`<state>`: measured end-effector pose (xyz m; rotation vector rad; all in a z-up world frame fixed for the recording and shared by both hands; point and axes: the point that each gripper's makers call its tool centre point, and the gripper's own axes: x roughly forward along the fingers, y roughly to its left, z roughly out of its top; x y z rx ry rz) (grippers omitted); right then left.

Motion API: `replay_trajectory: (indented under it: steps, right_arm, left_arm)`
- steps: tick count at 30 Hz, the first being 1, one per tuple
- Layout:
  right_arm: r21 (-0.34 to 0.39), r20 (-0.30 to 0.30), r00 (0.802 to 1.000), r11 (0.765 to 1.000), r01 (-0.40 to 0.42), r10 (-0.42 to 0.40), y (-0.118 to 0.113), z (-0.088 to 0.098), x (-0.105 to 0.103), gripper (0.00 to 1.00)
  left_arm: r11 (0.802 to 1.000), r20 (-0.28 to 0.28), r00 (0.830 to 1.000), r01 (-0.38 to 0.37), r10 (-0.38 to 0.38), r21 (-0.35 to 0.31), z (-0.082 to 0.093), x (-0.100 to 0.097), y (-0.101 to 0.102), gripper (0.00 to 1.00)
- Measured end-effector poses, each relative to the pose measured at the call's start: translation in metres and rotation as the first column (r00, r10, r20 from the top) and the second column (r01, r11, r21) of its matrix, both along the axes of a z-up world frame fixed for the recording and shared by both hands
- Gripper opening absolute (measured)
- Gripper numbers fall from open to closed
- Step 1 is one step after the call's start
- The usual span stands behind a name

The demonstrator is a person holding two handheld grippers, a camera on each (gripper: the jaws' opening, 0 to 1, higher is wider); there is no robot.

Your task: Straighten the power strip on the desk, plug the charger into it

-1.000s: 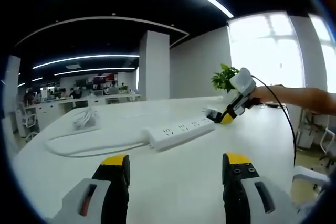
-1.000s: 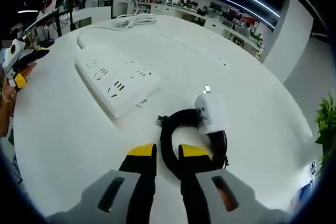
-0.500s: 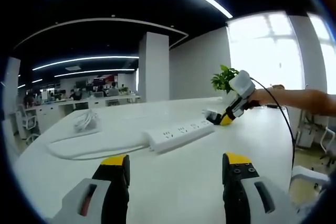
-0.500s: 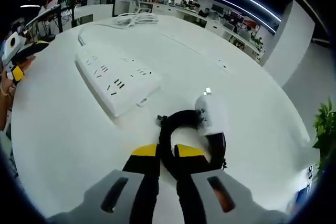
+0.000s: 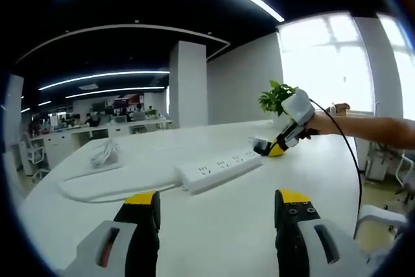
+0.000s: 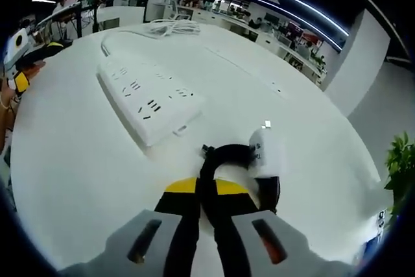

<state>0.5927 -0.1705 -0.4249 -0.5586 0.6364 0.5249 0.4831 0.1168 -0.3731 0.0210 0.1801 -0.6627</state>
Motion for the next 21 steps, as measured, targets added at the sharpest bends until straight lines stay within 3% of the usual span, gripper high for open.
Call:
replay_trajectory:
  steps: [8, 14, 21]
  right_arm:
    - [-0.043, 0.130, 0.991, 0.999, -0.011, 0.017, -0.001, 0.007, 0.006, 0.04]
    - [0.087, 0.258, 0.965, 0.996, 0.027, -0.049, 0.000, 0.030, 0.013, 0.04]
    - [0.296, 0.394, 0.907, 0.955, 0.028, -0.148, 0.003, 0.061, 0.010, 0.04]
  left_arm:
    - [1.000, 0.004, 1.000, -0.007, 0.007, 0.000, 0.002, -0.002, 0.001, 0.73]
    - [1.000, 0.008, 1.000, -0.006, 0.005, 0.017, 0.003, -0.005, 0.002, 0.73]
    - [1.000, 0.013, 1.000, 0.003, -0.003, 0.012, 0.010, -0.008, 0.001, 0.73]
